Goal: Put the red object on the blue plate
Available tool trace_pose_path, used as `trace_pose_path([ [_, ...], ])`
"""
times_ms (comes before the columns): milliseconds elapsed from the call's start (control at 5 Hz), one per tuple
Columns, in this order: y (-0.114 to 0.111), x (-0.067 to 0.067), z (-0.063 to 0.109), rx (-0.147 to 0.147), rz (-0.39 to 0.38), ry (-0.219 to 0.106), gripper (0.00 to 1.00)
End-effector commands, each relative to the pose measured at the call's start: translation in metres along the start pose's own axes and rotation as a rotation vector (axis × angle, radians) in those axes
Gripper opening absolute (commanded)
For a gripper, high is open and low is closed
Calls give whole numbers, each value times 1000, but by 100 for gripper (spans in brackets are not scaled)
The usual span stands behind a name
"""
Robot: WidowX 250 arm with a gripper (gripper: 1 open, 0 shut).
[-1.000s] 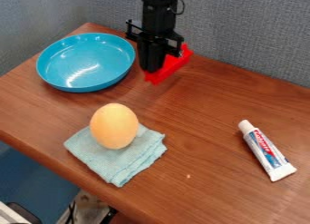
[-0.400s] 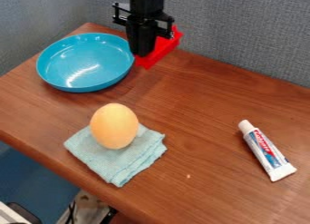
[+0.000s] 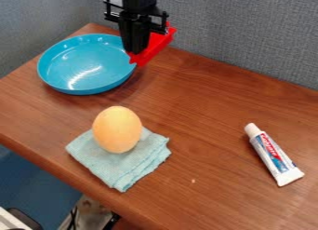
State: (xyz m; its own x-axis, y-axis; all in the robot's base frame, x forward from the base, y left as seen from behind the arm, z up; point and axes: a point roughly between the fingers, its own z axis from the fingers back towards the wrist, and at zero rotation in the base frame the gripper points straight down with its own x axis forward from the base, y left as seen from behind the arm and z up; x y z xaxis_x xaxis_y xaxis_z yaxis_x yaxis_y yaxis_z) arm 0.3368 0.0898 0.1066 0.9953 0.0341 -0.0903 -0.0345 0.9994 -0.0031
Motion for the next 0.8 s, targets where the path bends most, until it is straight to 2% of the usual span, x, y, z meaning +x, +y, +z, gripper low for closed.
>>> trace_pose_path([
  [0,17,-6,36,33,55,-105,0],
  [600,41,-17,32,50,123,-96,0],
])
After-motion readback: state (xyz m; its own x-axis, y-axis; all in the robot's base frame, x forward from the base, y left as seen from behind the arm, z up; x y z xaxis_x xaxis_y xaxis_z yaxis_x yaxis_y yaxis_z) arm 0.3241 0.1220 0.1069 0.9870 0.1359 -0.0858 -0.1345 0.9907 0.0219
